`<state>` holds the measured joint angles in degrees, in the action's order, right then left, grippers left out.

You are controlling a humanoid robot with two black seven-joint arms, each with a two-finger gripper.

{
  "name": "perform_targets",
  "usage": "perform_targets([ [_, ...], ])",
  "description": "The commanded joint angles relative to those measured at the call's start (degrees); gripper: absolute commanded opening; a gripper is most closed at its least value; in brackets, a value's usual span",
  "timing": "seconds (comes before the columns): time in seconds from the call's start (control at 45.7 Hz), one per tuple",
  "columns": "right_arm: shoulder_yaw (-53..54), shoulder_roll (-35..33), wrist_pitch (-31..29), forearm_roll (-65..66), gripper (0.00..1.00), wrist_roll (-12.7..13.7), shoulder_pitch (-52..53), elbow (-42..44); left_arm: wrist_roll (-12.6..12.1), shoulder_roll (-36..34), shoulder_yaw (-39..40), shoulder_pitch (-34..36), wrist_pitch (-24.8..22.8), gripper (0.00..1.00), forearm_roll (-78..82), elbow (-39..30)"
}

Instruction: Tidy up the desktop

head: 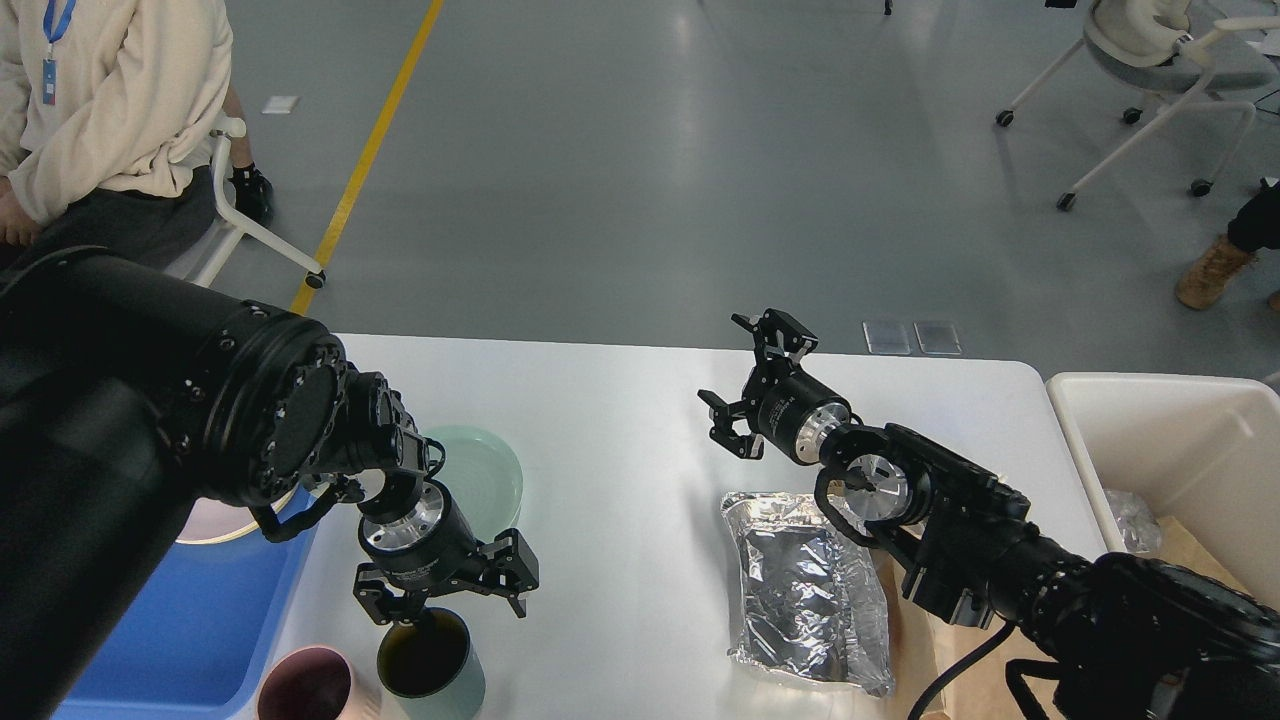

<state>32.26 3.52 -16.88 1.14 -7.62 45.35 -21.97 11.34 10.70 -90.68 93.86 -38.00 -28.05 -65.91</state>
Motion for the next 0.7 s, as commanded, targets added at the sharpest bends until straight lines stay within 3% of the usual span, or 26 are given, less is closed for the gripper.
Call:
perform_targets([
  [0.0, 0.00, 0.00, 0.00, 0.00, 1.00, 0.07, 0.00, 0.00, 0.00, -0.06, 0.68, 0.10, 0.29, 0.91, -0.08, -0.01],
  [0.197, 0.00, 0.00, 0.00, 0.00, 1.00, -0.02, 0.00, 0.00, 0.08, -0.15, 1.38, 0.45, -0.06, 0.88, 0.01, -0.01],
  [0.306, 0.00, 0.00, 0.00, 0.00, 1.00, -0.02, 0.00, 0.00, 0.17, -0.24, 1.38, 0.54, -0.94, 0.81, 0.10, -0.10],
  [0.438, 0.00, 0.00, 0.00, 0.00, 1.00, 0.07, 0.00, -0.09, 0.08, -0.41, 1.29, 0.63, -4.18, 0.63, 0.10, -0.10],
  [0.613, 0.00, 0.00, 0.00, 0.00, 1.00, -0.02, 0.00, 0.00, 0.00, -0.59, 1.03, 1.33, -11.04, 0.23, 0.18, -0.10],
  [0.679, 0.00, 0.00, 0.00, 0.00, 1.00, 0.07, 0.00, 0.00, 0.08, -0.59, 0.94, 1.51, -12.19, 0.19, 0.19, -0.10],
])
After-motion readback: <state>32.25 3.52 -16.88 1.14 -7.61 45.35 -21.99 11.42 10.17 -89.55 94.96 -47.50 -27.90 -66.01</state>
